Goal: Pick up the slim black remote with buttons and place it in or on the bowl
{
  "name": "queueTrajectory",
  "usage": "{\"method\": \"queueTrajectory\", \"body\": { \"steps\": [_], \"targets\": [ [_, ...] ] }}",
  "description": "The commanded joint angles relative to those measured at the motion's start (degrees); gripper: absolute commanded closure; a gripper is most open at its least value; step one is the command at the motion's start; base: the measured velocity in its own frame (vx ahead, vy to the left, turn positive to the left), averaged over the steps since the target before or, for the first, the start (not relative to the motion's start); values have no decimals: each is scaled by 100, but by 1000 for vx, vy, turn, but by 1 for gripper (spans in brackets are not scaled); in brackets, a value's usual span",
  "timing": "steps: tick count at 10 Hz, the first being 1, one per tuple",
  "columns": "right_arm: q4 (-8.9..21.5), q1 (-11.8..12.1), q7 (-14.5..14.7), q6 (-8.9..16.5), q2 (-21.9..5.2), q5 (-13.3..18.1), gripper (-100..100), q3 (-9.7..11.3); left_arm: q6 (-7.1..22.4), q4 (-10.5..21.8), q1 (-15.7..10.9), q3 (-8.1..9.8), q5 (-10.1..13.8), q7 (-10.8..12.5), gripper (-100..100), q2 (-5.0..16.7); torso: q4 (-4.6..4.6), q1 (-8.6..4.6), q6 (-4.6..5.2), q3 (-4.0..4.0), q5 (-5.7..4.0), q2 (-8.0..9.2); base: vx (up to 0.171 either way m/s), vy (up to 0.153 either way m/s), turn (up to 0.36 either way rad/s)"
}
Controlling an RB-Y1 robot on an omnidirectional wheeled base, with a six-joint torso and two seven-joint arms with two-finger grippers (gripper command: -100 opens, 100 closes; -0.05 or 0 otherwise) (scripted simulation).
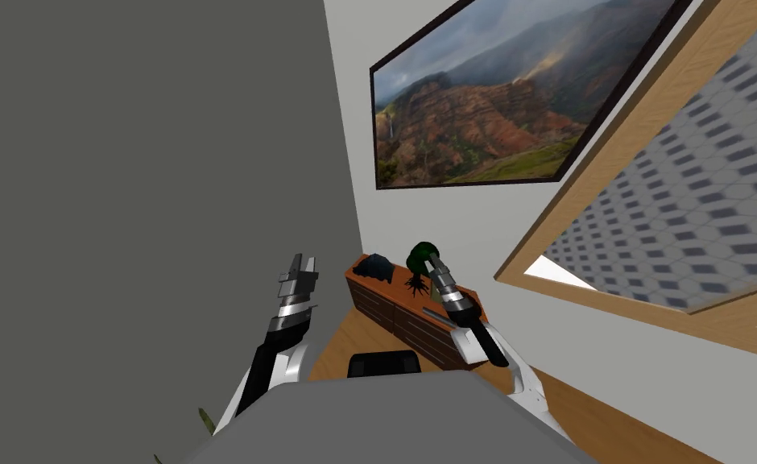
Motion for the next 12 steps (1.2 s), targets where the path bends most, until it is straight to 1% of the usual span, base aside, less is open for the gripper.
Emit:
{"method": "queueTrajectory", "body": {
  "steps": [1, 2, 3, 4, 5, 6, 7, 8, 9, 10, 11, 12],
  "targets": [
    [286, -107, -53, -32, -214, 44, -100, 22, 0, 0, 0, 0, 0, 0, 0, 0, 0, 0, 0, 0, 0, 0, 25, 33, 120],
    [334, -107, -53, -32, -214, 44, -100, 22, 0, 0, 0, 0, 0, 0, 0, 0, 0, 0, -2, 0, 0, -1, 22, 29, 55],
    [569, -187, -82, -51, -387, 98, -100, 63, 0, 0, 0, 0, 0, 0, 0, 0, 0, -1, 1, 0, 0, 1, 34, 41, 94],
    [600, -187, -82, -51, -387, 98, -100, 63, 0, 0, 0, 0, 0, 0, 0, 0, 0, 3, -1, -1, 0, -3, 27, 32, 62],
    [813, -266, -102, -71, -559, 161, -100, 115, 0, 0, 0, 0, 0, 0, 0, 0, 0, 1, 1, 0, 0, -1, 23, 43, 139],
    [877, -266, -102, -71, -559, 161, -100, 115, 0, 0, 0, 0, 0, 0, 0, 0, 0, 4, -2, 0, 1, -1, 19, 30, 67],
    [1086, -345, -112, -91, -727, 232, -100, 179, 0, 0, 0, 0, 0, 0, 0, 0, 0, 0, 2, 1, 0, 2, 24, 32, 144],
    [1167, -345, -112, -91, -727, 232, -100, 179, 0, 0, 0, 0, 0, 0, 0, 0, 0, 0, -1, 0, 0, 0, 24, 21, 56],
    [1375, -423, -111, -111, -894, 312, -100, 255, 0, 0, 0, 0, 0, 0, 0, 0, 0, -3, 2, 1, 0, 2, 24, 32, 125],
    [1467, -423, -111, -111, -894, 312, -100, 255, 0, 0, 0, 0, 0, 0, 0, 0, 0, 0, -2, 0, 0, 0, 23, 23, 78],
    [1675, -500, -97, -130, -1057, 401, -100, 343, 0, 0, 0, 0, 0, 0, 0, 0, 0, -2, 2, 1, 0, 2, 20, 28, 126],
    [1776, -500, -97, -130, -1057, 401, -100, 343, 0, 0, 0, 0, 0, 0, 0, 0, 1, -1, 0, 1, 0, 2, 18, 20, 78]
  ]
}}
